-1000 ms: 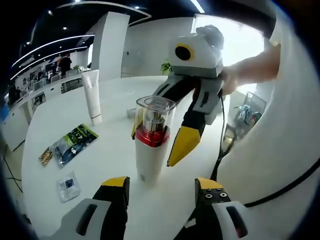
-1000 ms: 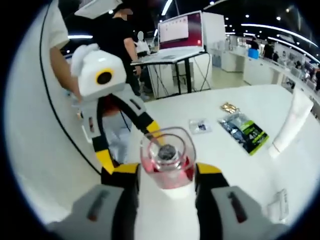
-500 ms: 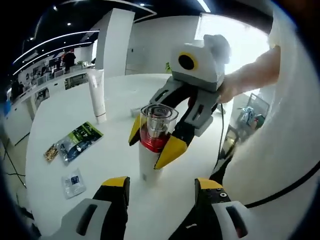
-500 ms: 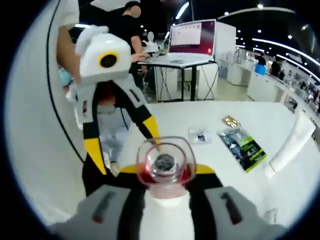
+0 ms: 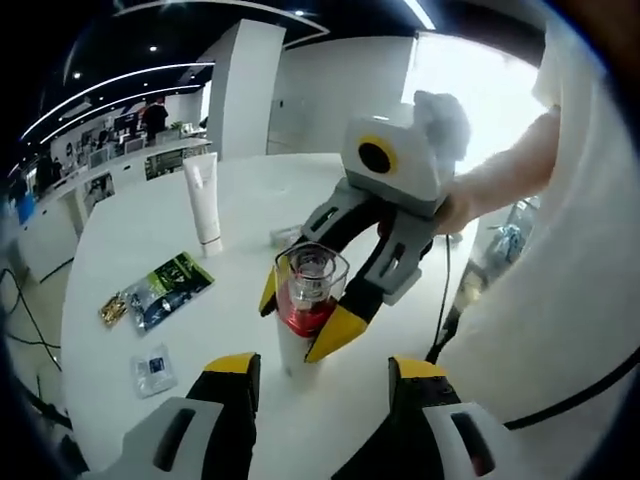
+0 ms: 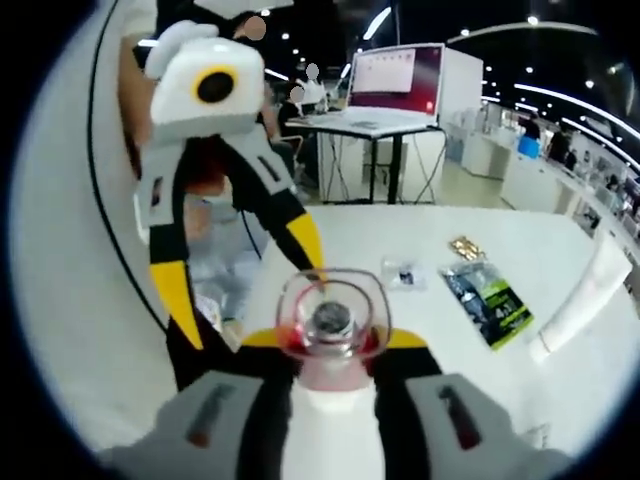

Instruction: Arrange the skincare products in the storage area until every visible bottle or jar stands upright without overlapping.

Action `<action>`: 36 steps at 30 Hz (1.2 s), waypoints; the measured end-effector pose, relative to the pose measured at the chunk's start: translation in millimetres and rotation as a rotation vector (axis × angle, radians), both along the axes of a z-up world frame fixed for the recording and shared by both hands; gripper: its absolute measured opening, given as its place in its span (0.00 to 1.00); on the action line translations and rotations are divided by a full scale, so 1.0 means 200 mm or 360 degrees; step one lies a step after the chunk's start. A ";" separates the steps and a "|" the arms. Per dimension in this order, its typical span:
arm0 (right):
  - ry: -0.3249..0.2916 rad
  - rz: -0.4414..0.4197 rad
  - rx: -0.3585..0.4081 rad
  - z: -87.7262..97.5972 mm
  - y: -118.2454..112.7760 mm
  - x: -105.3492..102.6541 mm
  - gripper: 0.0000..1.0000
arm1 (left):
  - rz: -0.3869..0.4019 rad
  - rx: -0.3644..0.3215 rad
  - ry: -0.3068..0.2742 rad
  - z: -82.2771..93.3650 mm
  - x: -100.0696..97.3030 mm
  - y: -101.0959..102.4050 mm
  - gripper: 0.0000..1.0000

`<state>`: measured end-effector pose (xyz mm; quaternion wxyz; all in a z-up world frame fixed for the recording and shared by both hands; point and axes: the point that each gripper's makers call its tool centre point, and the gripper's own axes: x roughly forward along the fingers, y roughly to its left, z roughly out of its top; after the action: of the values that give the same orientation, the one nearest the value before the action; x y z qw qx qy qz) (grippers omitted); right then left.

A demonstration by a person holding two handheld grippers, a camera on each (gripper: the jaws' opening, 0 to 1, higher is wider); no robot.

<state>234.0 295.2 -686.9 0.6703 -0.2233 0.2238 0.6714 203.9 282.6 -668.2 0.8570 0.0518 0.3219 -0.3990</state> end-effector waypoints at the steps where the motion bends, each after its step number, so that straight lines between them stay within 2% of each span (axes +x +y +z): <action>1: 0.0006 0.0002 0.0002 0.00 0.00 0.00 0.31 | 0.0012 -0.0004 -0.0001 0.00 0.00 0.00 0.54; 12: 0.0023 -0.0043 0.0082 0.08 -0.02 0.07 0.30 | 0.0083 0.0005 -0.0013 0.04 0.02 -0.02 0.53; 21: -0.0039 -0.0101 0.0094 0.15 -0.08 0.22 0.31 | 0.0067 -0.0006 -0.0013 0.03 0.04 -0.05 0.52; 24: -0.0052 -0.0136 0.0092 0.19 -0.13 0.33 0.31 | 0.0038 -0.0009 -0.0010 0.02 0.05 -0.07 0.52; 36: -0.0130 -0.0200 0.0076 0.34 -0.25 0.58 0.31 | 0.0045 -0.0053 -0.0010 0.02 0.09 -0.11 0.52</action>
<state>349.3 245.0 -619.3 0.7249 -0.2199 0.1938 0.6234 222.8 260.2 -664.5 0.8643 0.0343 0.3133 -0.3920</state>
